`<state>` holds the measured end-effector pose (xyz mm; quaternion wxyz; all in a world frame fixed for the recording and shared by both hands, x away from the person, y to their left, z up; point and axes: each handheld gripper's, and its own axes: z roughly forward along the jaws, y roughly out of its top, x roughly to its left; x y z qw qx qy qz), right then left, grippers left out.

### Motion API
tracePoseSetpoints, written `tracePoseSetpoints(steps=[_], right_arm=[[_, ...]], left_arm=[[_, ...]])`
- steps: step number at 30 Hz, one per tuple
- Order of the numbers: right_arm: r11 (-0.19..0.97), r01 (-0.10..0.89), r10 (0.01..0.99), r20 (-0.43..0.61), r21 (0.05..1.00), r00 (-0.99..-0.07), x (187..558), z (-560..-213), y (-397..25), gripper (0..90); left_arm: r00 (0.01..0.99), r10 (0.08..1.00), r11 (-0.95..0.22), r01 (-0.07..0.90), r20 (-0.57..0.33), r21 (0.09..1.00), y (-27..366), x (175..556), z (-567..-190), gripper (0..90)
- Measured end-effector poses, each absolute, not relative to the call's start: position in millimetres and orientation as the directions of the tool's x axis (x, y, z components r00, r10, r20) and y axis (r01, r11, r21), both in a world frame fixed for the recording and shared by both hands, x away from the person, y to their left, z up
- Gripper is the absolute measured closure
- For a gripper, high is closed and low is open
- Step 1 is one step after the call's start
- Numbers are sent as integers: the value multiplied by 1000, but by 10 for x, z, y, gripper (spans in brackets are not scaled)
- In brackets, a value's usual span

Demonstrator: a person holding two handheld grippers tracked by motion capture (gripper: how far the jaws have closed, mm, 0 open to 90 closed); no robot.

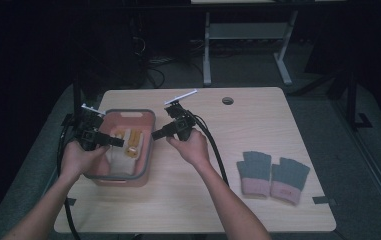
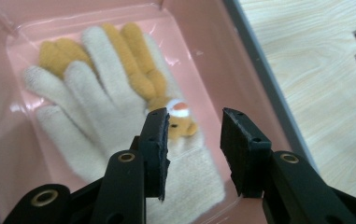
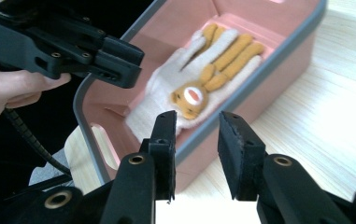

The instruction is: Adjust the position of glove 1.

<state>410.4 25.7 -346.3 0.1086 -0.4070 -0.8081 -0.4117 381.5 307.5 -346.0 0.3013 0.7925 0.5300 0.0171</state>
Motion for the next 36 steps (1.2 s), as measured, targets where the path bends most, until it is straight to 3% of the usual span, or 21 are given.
tracePoseSetpoints(steps=[36], right_arm=[[316, 734, 692, 383, 601, -612, 3893, -3382, -607, 541]], left_arm=[[579, 745, -300, 734, -331, 610, 2395, 3633, -3262, 482]])
